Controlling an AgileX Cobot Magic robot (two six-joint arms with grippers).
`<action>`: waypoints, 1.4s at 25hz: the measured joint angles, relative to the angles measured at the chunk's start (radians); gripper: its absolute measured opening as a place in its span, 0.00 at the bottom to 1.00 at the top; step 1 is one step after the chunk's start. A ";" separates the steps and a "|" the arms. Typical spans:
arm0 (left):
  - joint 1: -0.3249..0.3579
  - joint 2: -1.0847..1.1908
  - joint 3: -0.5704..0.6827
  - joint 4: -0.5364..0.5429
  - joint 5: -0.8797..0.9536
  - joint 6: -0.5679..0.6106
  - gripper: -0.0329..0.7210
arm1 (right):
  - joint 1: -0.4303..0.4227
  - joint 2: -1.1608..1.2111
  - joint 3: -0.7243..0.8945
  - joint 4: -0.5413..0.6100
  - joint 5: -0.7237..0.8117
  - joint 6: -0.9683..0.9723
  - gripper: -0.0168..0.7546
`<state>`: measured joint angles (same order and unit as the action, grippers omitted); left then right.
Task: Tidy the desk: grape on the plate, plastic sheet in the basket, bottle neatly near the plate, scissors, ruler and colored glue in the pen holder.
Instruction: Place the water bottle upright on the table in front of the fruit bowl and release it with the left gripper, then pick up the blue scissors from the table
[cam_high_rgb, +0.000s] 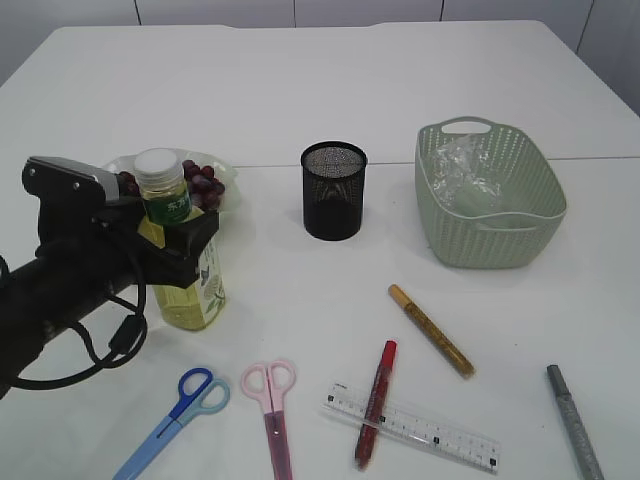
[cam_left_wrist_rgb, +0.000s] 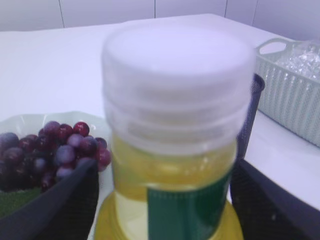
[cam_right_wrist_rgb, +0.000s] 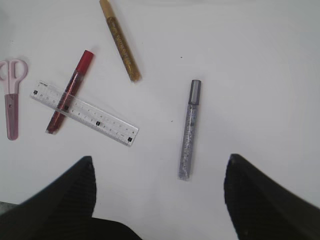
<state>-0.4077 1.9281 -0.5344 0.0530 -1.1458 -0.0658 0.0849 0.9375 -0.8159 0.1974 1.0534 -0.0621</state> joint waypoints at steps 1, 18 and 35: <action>0.000 -0.015 0.000 0.000 0.000 0.007 0.84 | 0.000 0.000 0.000 0.000 0.000 0.000 0.78; 0.054 -0.450 0.008 -0.053 0.165 0.040 0.83 | 0.000 0.000 0.000 0.001 0.002 0.000 0.78; 0.249 -0.809 0.011 -0.113 1.155 0.040 0.79 | 0.000 0.000 0.000 0.046 0.008 0.009 0.78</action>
<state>-0.1592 1.1189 -0.5229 -0.0600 0.0093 -0.0258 0.0849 0.9375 -0.8159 0.2434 1.0614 -0.0535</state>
